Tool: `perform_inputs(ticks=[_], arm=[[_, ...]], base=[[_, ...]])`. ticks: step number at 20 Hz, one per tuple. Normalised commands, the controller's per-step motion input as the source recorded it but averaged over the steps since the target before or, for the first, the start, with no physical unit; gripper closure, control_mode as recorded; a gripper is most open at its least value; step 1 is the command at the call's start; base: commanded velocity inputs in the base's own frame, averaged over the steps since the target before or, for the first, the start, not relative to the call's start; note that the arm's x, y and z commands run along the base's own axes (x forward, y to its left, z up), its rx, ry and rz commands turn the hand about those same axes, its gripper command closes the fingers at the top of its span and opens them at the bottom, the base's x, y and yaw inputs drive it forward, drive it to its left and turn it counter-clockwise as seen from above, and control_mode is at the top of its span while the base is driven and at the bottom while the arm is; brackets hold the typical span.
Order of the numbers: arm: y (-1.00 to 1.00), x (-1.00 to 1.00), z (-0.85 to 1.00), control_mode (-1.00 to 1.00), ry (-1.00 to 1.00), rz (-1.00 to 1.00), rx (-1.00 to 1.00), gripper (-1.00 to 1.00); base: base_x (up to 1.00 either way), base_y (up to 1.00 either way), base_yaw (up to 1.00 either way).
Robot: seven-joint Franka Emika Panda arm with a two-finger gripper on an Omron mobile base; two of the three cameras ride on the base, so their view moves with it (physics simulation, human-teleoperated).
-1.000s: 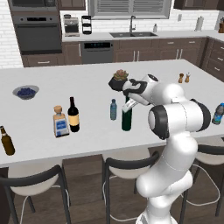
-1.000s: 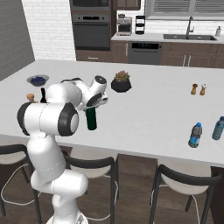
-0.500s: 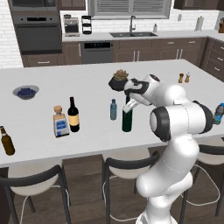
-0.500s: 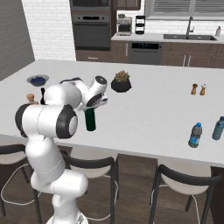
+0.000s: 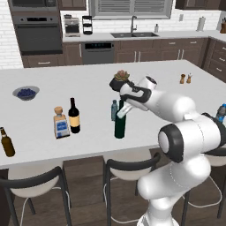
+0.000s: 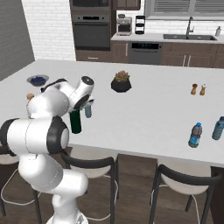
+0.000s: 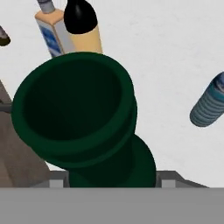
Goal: Move the plastic bottles in the middle to the plastics group, and the glass bottles in the middle to the glass group.
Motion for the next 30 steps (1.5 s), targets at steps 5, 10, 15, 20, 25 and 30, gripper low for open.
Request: perform_inputs(ticks=[5, 10, 15, 20, 25, 30], arm=[[1.0, -0.1, 0.03, -1.0, 0.0, 0.13, 0.0, 1.0], [1.0, 0.0, 0.0, -1.0, 0.0, 0.18, 0.0, 1.0], [1.0, 0.0, 0.0, -1.0, 0.0, 0.14, 0.0, 1.0], [0.59, 0.08, 0.0, -1.0, 0.0, 0.07, 0.02, 1.0], [0.09, 0.26, 0.0, -1.0, 0.0, 0.0, 0.0, 1.0], [0.0, 0.38, -0.01, -1.0, 0.0, 0.0, 0.0, 1.0]], base=[[0.0, 0.0, 0.0], [0.0, 0.0, 0.0], [0.0, 0.0, 0.0], [0.0, 0.0, 0.0], [0.0, 0.0, 0.0], [0.0, 0.0, 0.0]])
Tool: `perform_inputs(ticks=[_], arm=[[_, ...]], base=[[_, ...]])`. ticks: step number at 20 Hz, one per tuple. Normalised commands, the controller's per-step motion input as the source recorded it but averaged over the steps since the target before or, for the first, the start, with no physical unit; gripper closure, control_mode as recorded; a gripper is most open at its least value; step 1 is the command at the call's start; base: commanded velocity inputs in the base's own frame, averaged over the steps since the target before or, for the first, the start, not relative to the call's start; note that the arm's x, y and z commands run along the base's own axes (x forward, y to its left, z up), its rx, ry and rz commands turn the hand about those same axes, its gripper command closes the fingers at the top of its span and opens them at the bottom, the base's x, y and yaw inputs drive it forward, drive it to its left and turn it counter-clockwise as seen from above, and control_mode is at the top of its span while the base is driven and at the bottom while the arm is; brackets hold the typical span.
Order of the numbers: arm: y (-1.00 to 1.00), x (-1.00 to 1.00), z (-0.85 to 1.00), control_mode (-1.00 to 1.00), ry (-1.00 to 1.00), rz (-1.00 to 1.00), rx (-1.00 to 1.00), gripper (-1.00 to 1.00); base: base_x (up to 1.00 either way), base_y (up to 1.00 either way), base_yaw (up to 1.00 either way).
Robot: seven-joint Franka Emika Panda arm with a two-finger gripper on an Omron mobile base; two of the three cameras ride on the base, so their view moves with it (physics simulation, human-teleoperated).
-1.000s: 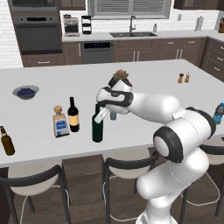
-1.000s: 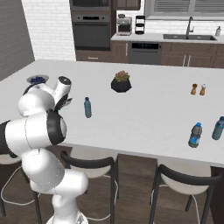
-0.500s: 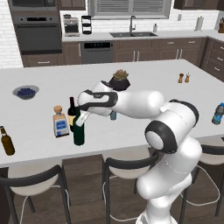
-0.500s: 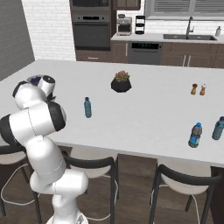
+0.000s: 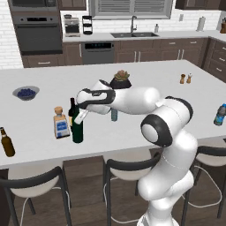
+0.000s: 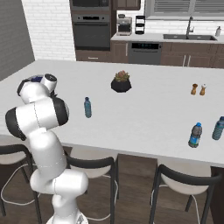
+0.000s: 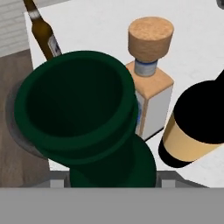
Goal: Move the plastic bottles in the middle to the plastics group, and the glass bottles in the middle to the glass group.
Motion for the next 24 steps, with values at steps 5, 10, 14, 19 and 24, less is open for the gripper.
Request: perform_inputs(ticks=[5, 10, 14, 19, 24], arm=[[0.14, 0.11, -0.15, -1.0, -0.02, 0.0, 0.0, 1.0], [0.2, 0.01, -0.17, -1.0, -0.01, 0.0, 0.0, 1.0], [0.21, 0.01, -0.05, -1.0, 0.0, 0.0, 0.0, 1.0], [0.11, 0.05, 0.0, -1.0, 0.0, 0.0, 0.01, 1.0], [0.03, 0.0, 0.0, -1.0, 0.0, 0.0, 0.07, 1.0]], base=[[0.0, 0.0, 0.0], [0.0, 0.0, 0.0], [0.0, 0.0, 0.0], [0.0, 0.0, 0.0], [0.0, 0.0, 0.0]])
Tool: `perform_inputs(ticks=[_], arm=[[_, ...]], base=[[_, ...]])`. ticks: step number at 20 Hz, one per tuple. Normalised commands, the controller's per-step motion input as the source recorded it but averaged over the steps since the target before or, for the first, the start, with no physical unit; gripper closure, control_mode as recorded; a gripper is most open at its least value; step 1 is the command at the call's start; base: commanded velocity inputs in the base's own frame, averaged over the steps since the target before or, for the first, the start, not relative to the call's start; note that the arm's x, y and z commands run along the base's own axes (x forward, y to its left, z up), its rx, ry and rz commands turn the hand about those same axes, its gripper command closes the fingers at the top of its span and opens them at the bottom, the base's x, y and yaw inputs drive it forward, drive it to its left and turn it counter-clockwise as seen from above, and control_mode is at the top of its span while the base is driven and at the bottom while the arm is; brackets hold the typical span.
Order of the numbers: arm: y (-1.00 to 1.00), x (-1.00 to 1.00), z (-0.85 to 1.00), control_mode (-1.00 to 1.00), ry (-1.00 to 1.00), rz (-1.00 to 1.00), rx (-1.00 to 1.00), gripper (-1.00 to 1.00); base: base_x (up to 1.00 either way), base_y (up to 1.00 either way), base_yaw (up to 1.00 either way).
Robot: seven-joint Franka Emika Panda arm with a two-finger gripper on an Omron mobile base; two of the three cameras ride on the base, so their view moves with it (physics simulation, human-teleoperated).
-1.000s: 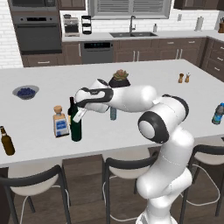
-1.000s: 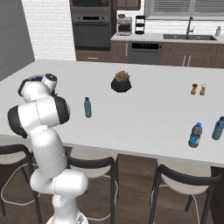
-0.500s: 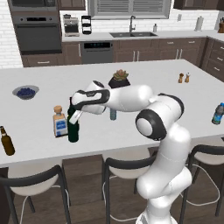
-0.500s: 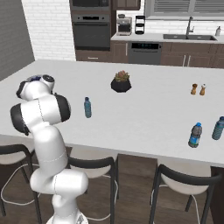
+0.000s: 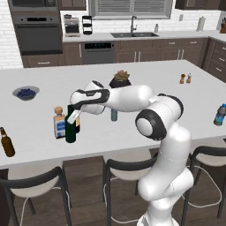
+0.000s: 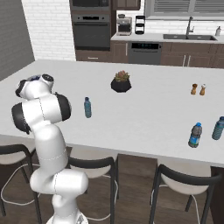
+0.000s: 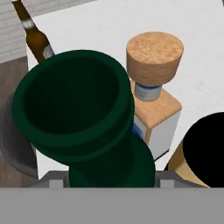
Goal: Move the plastic bottles in the middle to the plastics group, and the glass bottles in the middle to the glass group.
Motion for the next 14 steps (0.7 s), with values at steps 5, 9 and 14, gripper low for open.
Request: perform_inputs(ticks=[5, 9, 14], arm=[[0.0, 0.0, -0.13, -1.0, 0.0, 0.0, 0.06, 1.0], [0.01, 0.0, -0.19, -1.0, 0.0, 0.0, 0.0, 1.0], [0.15, 0.0, -0.03, -1.0, 0.0, 0.0, -0.13, 1.0]], base=[[0.0, 0.0, 0.0], [0.0, 0.0, 0.0], [0.0, 0.0, 0.0]])
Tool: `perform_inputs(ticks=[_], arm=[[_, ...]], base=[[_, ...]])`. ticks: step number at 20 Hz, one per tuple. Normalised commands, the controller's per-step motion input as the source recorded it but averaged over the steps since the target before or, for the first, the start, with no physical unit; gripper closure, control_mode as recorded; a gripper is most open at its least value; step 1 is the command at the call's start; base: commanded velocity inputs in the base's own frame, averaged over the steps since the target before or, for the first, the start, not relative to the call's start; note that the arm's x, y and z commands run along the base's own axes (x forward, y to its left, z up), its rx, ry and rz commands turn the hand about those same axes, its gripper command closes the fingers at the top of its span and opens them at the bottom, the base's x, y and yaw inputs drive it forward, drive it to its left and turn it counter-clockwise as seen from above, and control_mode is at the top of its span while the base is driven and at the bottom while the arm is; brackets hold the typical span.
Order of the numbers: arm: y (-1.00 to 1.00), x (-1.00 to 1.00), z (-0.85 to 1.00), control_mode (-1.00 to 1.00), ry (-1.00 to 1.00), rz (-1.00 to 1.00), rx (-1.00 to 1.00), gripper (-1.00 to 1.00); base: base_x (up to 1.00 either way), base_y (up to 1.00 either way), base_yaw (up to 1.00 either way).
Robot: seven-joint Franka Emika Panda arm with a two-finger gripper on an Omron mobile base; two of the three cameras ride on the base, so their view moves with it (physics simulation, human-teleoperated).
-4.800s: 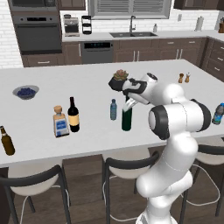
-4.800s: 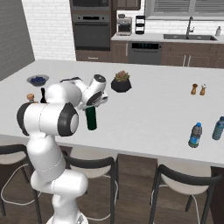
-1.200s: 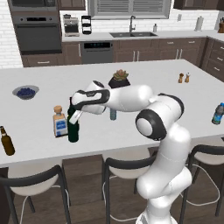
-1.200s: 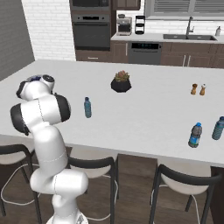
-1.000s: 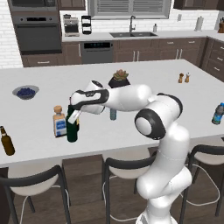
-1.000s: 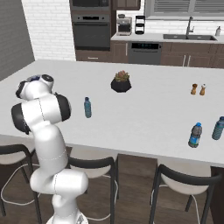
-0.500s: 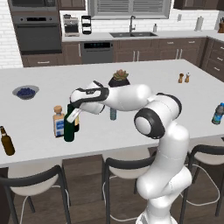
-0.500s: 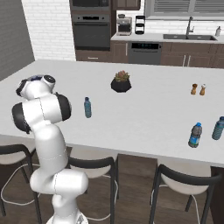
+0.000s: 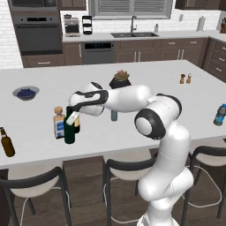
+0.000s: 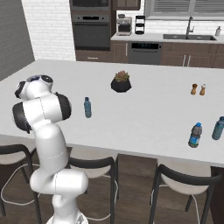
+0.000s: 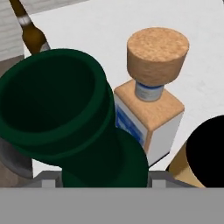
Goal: Move the plastic bottles in the middle to the plastics group, and the glass bottles in the middle to the glass group.
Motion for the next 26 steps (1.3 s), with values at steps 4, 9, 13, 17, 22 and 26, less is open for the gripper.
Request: perform_inputs(ticks=[4, 9, 13, 17, 22, 26], arm=[[0.19, 0.0, 0.0, -1.0, 0.0, 0.0, -0.09, 1.0], [0.0, 0.01, 0.0, -1.0, 0.0, 0.0, 0.0, 1.0], [-0.03, 0.0, 0.0, -1.0, 0.0, 0.0, 0.01, 1.0], [-0.06, 0.0, -0.11, -1.0, 0.0, 0.0, 0.03, 1.0], [-0.11, 0.0, -0.09, -1.0, 0.0, 0.0, 0.07, 1.0], [-0.03, 0.0, 0.0, -1.0, 0.0, 0.0, 0.02, 1.0]], base=[[0.0, 0.0, 0.0], [0.0, 0.0, 0.0], [0.0, 0.0, 0.0], [0.0, 0.0, 0.0], [0.0, 0.0, 0.0], [0.0, 0.0, 0.0]])
